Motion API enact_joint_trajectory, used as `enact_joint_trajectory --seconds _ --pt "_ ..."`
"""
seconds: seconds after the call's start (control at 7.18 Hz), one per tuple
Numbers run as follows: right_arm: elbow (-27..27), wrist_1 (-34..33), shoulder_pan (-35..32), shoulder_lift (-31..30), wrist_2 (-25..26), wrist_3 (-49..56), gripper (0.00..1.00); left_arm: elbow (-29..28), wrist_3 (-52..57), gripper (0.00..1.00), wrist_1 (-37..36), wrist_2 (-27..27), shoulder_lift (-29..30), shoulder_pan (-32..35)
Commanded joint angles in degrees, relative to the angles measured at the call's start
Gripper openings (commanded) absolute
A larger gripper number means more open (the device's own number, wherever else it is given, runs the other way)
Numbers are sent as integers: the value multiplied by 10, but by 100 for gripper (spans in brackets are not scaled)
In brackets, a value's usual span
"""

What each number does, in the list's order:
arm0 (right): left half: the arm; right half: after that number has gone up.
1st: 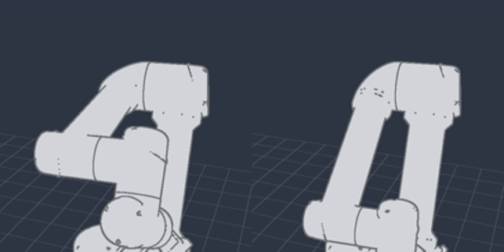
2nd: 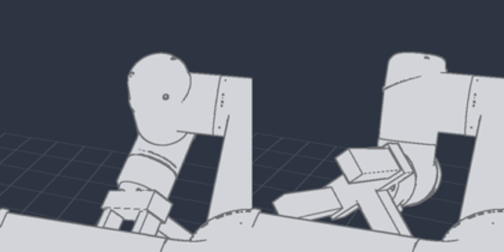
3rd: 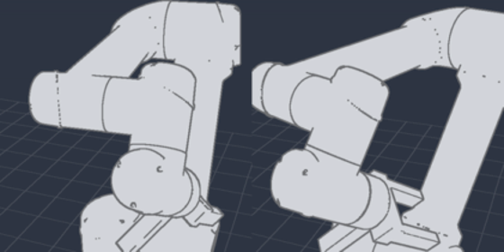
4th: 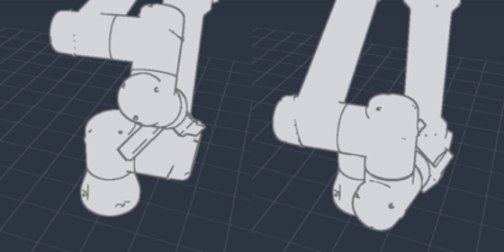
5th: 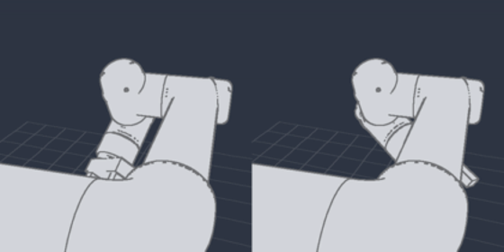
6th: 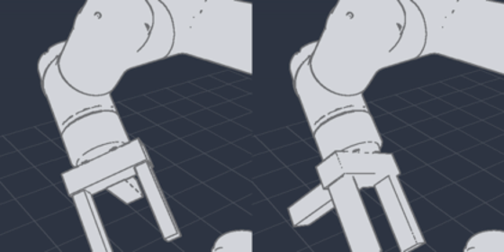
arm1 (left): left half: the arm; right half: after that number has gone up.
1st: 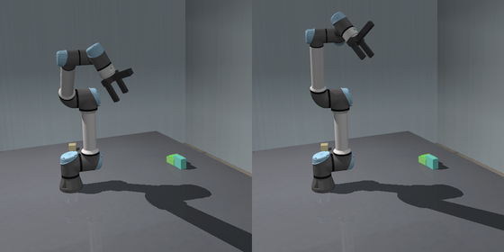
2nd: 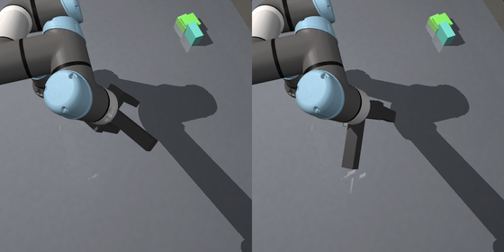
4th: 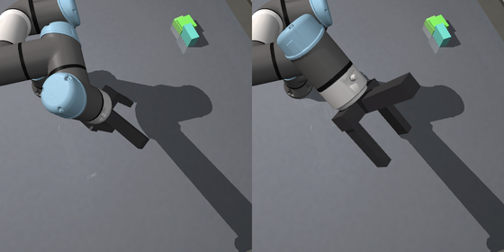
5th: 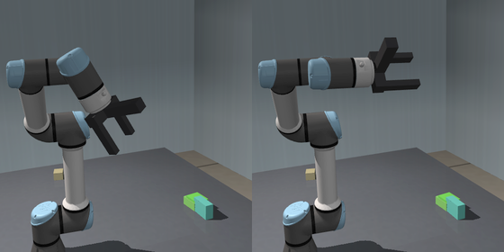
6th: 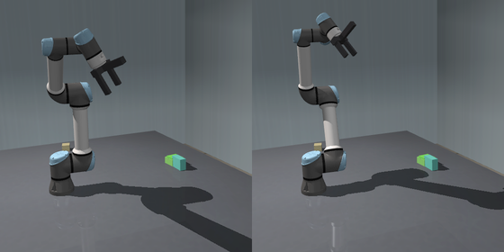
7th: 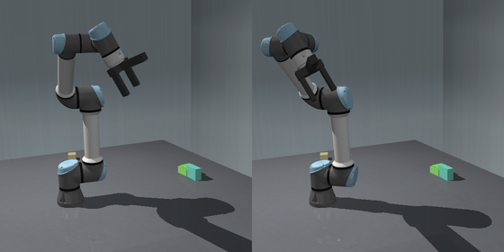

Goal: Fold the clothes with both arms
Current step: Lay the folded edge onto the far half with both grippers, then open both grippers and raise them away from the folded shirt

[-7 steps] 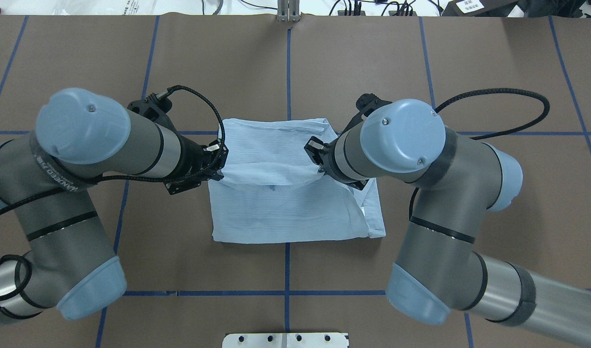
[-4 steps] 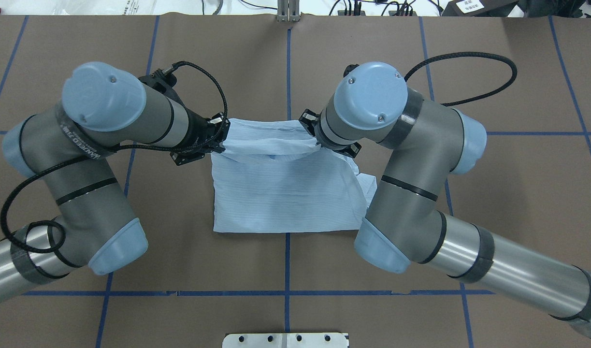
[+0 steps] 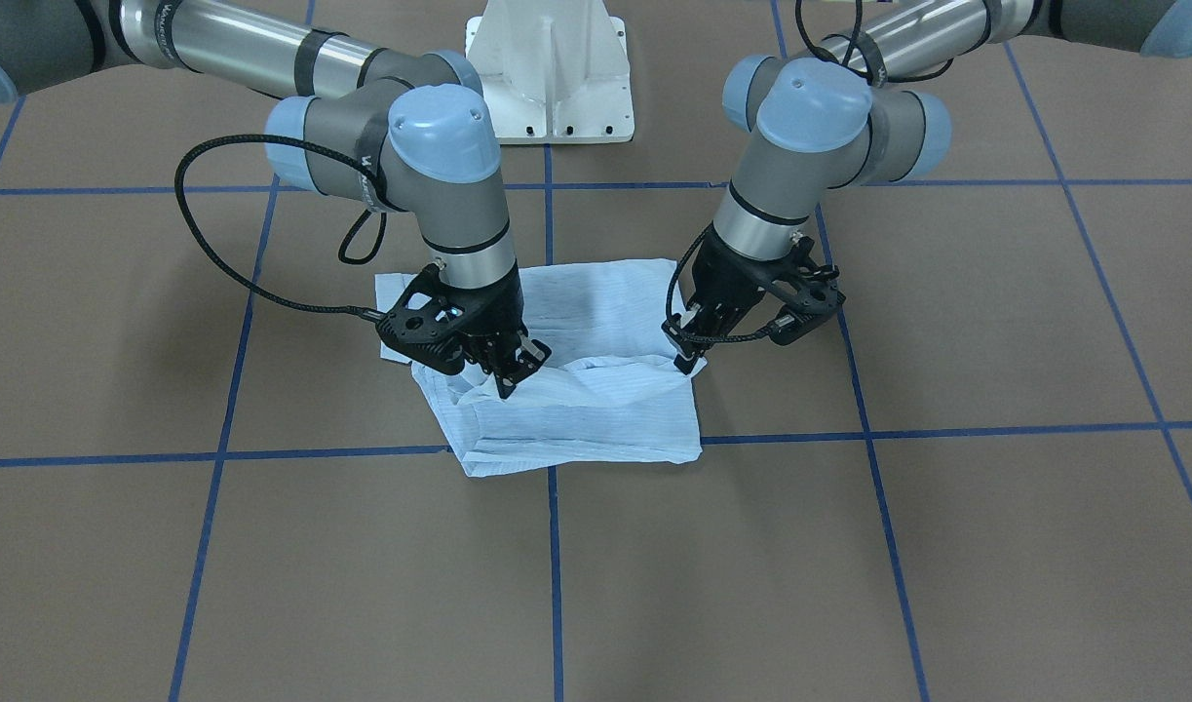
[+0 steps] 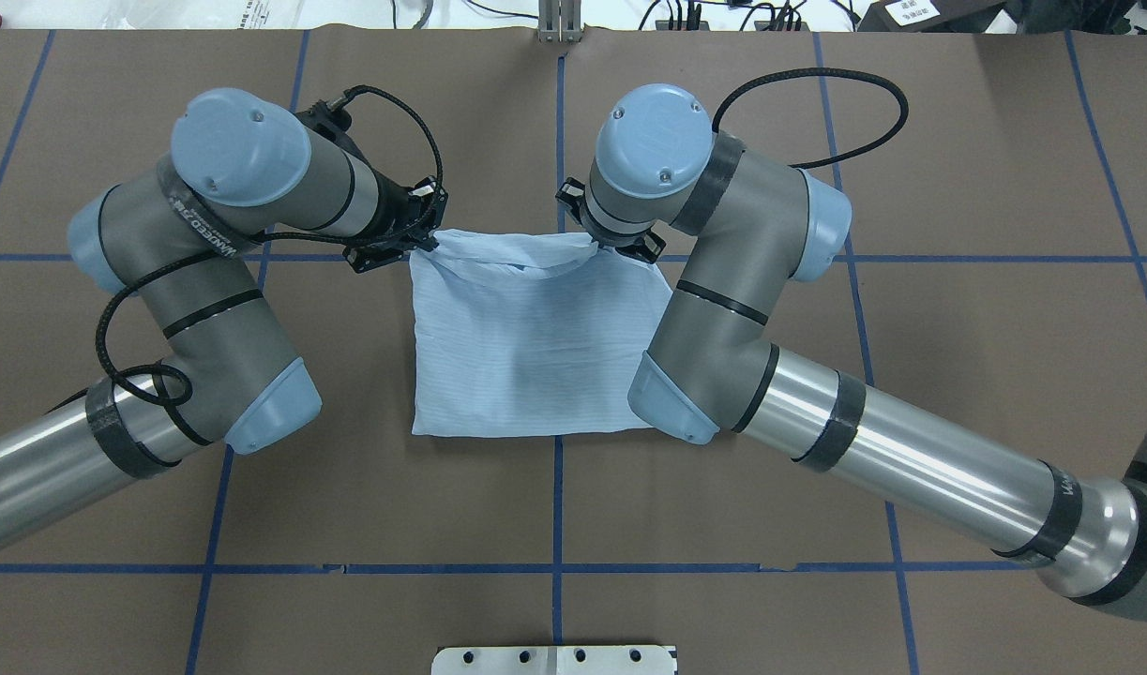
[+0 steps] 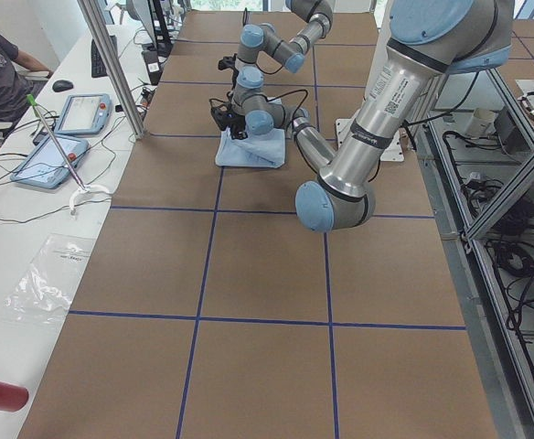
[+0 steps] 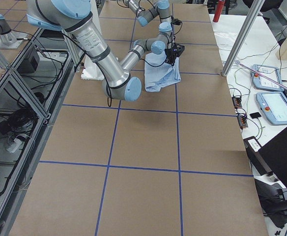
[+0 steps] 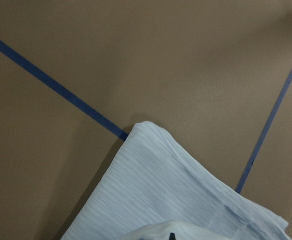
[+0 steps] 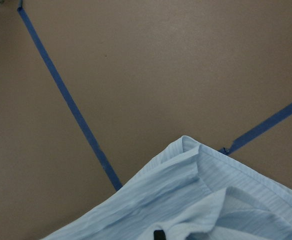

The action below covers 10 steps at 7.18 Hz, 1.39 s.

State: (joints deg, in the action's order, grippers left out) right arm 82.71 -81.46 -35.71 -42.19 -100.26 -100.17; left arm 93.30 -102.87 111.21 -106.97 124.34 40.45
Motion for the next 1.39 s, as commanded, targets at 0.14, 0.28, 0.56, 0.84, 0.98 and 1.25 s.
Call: enact_joint_trajectory --seconds 0.14,0.28,0.56,0.84,0.98,1.25 --pt "-75 28 -2 33 -5 3 0 -31 3 0 29 0 5 5" --pt "-82 33 -4 33 -10 2 0 -32 3 0 29 0 5 5" --pt "-93 35 -12 33 -20 4 99 -34 2 95 29 2 4 4" --pt "-94 35 -40 33 -68 24 100 -34 1 100 27 3 2 5" --pt "-94 35 -49 33 -80 27 100 -35 3 100 25 3 0 6" --pt "-90 35 -48 33 -80 49 100 -34 14 100 24 3 -1 15"
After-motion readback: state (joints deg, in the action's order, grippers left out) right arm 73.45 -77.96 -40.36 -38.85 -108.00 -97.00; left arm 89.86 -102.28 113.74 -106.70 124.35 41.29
